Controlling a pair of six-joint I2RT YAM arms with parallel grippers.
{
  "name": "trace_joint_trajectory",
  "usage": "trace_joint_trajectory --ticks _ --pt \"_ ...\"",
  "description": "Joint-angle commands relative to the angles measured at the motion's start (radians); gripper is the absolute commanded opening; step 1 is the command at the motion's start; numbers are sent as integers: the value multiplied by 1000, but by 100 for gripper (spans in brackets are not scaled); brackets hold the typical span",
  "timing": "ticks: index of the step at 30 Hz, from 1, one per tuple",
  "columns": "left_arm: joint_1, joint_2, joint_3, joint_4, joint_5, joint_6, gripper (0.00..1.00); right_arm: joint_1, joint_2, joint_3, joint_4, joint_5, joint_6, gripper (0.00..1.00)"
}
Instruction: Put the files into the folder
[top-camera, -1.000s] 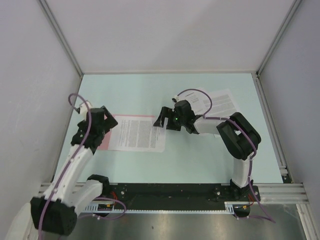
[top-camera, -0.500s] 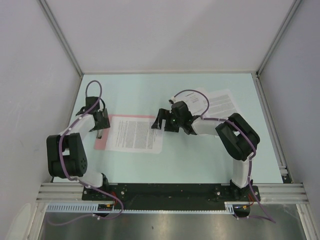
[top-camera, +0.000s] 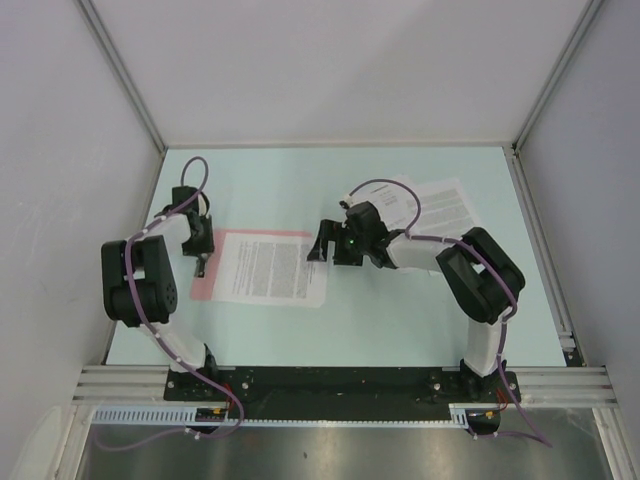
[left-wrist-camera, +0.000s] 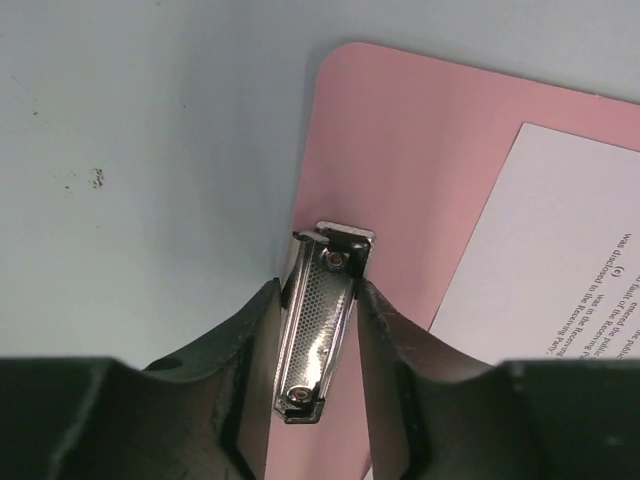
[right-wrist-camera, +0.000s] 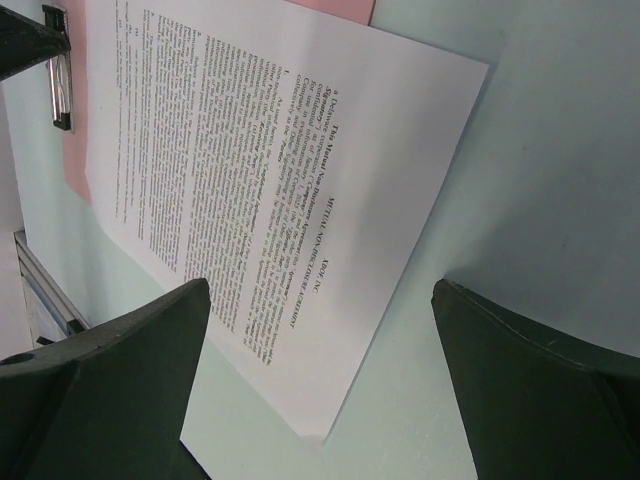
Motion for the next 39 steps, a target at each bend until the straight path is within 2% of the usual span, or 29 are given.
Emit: trace_joint_trajectory --ticks 1,6,11,15,17,18,19,22,25,27,30,36,39 --pt "6 -9 -22 -28 66 -35 36 -8 13 -70 -123 38 -2 100" --pt "-30 -60 -72 -17 124 -98 30 -43 -8 -102 -121 53 -5 100" --pt "-114 -83 -83 -31 74 -127 33 -61 -10 -118 -114 44 -4 100" --pt "-122 -130 -77 -51 97 -152 45 -66 -13 -119 -124 47 -10 100" --pt "-125 -158 -65 -79 52 -167 55 -69 -17 -121 -132 60 -11 100" --pt "-126 -172 -54 -109 13 -181 63 -69 -22 -124 -135 63 -14 100" --pt "-158 -184 -52 -119 -47 -188 66 -69 -27 -125 -141 72 -14 100" --pt "-179 -278 -58 -148 -119 -234 72 -68 -42 -138 -153 84 -19 100" --pt "-211 -390 -115 -132 -51 -286 71 -68 -60 -159 -163 90 -13 100" --pt "-237 -465 -181 -137 3 -395 65 -61 -73 -168 -167 93 -5 100" --pt "-324 -581 -303 -169 -11 -605 62 -42 -99 -190 -172 98 9 100" --pt "-428 -759 -517 -231 63 -973 69 -3 -165 -240 -176 101 41 100" --pt "-465 -856 -612 -162 48 -1098 75 9 -181 -250 -179 107 50 99"
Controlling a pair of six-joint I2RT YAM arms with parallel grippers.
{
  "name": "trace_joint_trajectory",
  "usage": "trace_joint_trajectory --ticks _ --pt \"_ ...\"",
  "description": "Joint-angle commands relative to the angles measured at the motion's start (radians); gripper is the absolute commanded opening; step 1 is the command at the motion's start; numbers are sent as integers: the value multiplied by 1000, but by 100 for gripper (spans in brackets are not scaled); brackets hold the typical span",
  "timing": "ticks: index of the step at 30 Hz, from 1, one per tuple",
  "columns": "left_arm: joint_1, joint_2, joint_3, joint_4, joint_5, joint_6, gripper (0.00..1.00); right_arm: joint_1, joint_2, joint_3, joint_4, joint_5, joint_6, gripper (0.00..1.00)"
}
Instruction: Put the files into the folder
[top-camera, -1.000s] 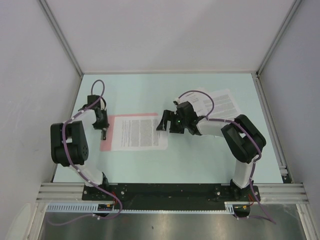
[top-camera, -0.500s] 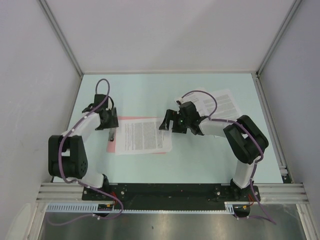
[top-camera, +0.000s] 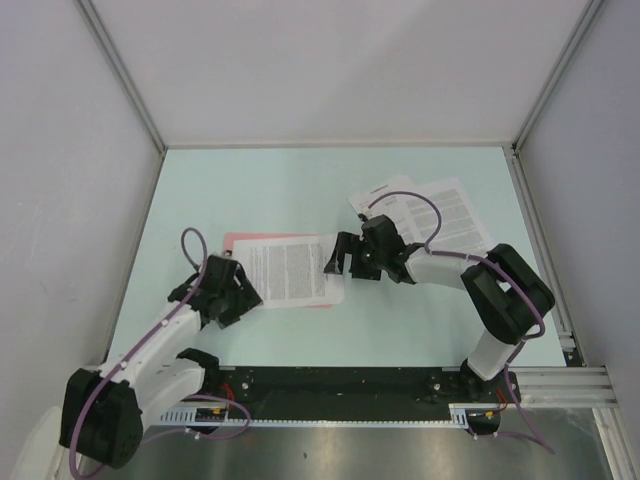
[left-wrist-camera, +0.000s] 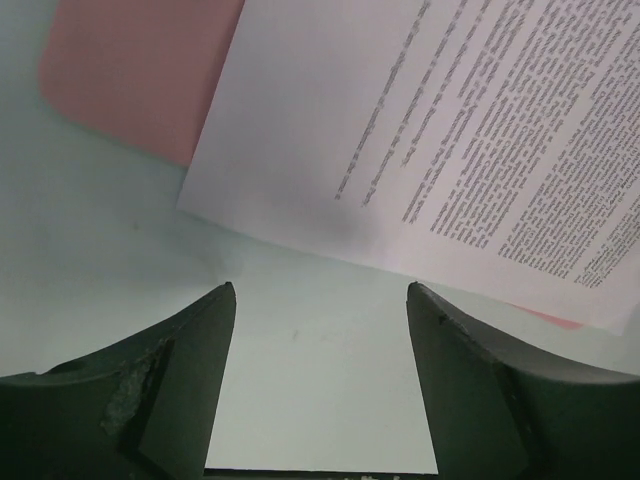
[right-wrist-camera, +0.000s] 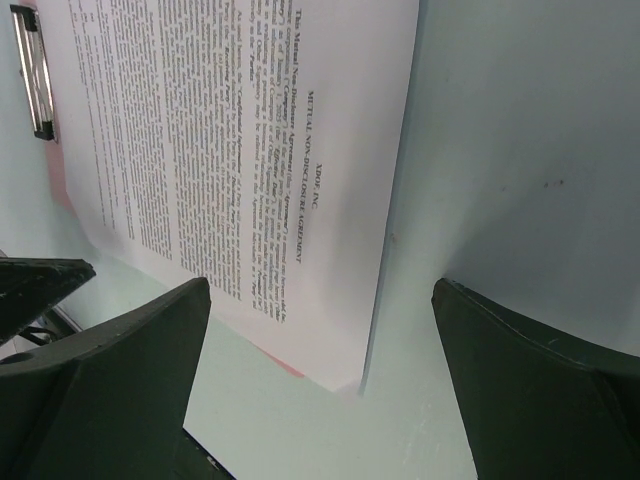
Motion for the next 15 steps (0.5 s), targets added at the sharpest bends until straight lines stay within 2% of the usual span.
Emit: trace_joint_trajectory --ticks 1,8,15 --pt "-34 -126 -97 44 5 -305 76 32 0 -47 -147 46 24 100" --pt "-36 -104 -154 139 -40 -385 80 60 3 -55 -156 61 33 100" --pt "-33 -61 -85 130 -152 -355 81 62 18 -60 -141 48 46 100"
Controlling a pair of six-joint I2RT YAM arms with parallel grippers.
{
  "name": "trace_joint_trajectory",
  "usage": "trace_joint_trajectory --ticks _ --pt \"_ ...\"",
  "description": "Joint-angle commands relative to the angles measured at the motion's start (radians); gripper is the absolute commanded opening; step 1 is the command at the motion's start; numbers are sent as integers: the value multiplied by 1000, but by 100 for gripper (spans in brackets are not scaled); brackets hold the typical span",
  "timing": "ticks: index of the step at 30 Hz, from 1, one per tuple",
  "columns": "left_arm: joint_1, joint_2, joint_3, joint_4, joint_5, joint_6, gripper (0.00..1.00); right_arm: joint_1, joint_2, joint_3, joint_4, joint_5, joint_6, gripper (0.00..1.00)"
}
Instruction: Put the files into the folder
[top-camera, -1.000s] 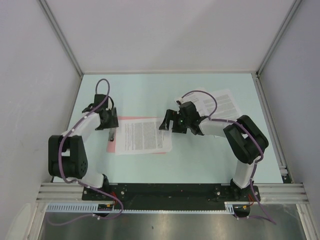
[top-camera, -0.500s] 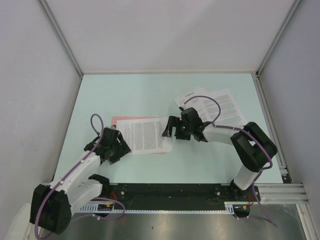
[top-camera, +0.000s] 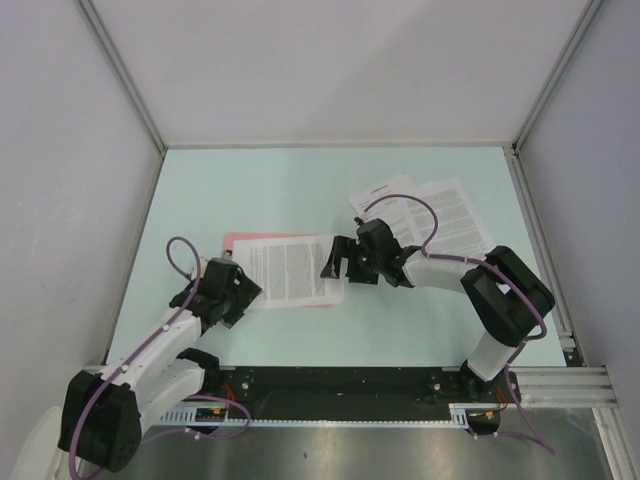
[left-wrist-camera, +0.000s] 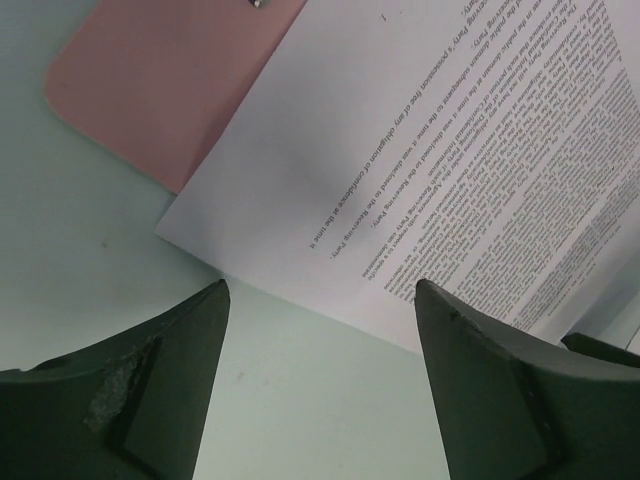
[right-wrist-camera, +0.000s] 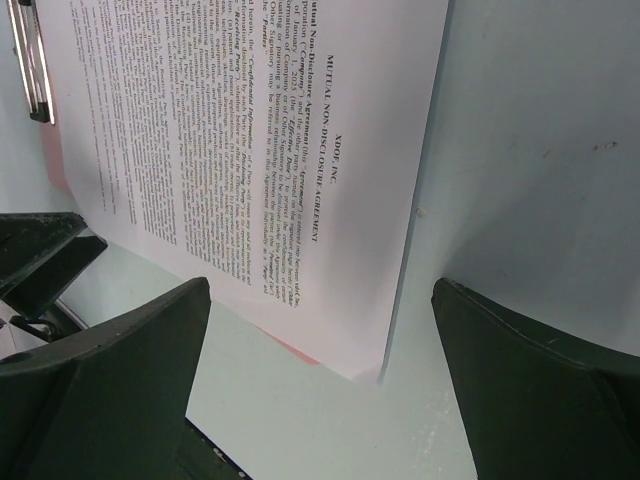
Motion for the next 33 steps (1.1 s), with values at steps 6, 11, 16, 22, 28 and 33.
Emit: trace_joint_trajectory --ticks 6,11,16,22,28,33 --pt "0 45 54 -9 -110 5 82 10 53 -48 -99 2 24 100" --pt "2 53 48 14 -128 12 82 13 67 -48 -81 -12 36 100" --pt "3 59 60 16 -147 16 83 25 73 -48 -67 -24 47 100" --pt "3 61 79 11 -170 20 83 42 74 -48 -59 -30 59 100" --pt "5 65 87 11 -190 29 83 47 76 -48 -61 -44 71 100" --pt "5 64 88 8 -199 34 83 64 67 -48 -61 -40 77 100"
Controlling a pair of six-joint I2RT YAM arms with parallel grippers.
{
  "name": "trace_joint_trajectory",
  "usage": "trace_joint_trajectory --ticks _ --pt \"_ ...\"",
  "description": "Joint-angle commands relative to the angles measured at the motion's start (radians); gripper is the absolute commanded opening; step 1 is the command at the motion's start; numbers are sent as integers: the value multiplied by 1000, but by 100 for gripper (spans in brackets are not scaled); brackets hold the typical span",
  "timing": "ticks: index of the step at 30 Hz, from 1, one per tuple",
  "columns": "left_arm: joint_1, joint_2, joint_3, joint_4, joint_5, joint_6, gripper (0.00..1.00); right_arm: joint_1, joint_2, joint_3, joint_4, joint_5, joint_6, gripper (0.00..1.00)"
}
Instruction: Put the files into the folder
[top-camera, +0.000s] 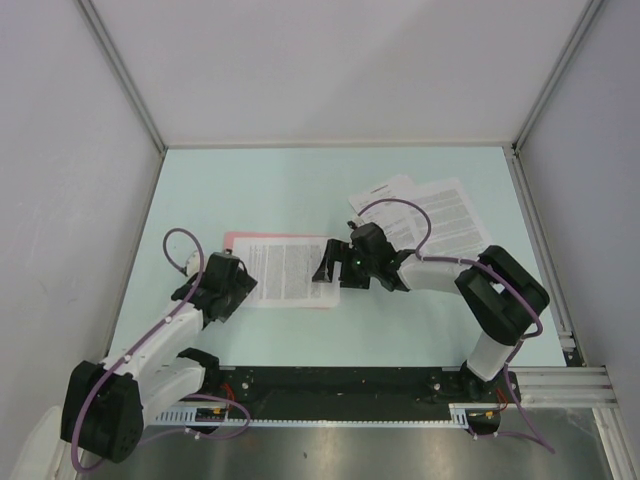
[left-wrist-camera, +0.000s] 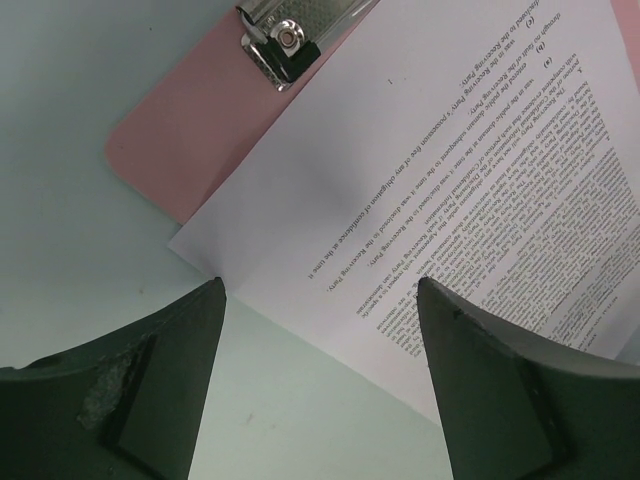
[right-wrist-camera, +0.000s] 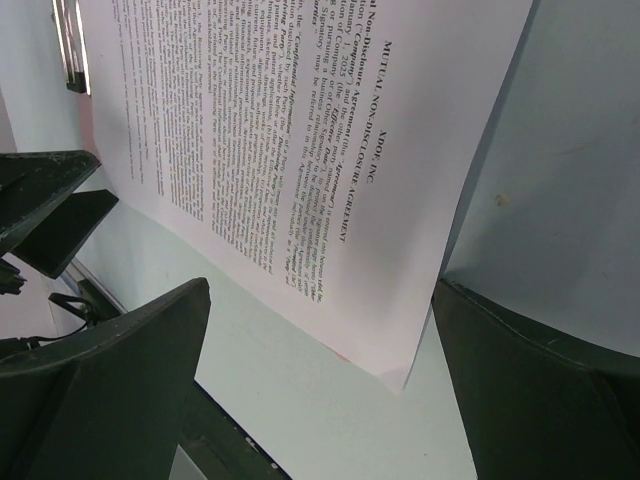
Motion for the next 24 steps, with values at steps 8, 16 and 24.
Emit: trace_joint_trajectory --ticks 8,16,24 --pt "13 11 50 24 -39 36 83 23 61 -45 -83 4 9 100" --pt "13 48 62 46 2 82 83 1 42 -45 -149 49 -30 100" --pt "11 39 37 47 19 88 83 -26 39 -55 -140 46 -50 91"
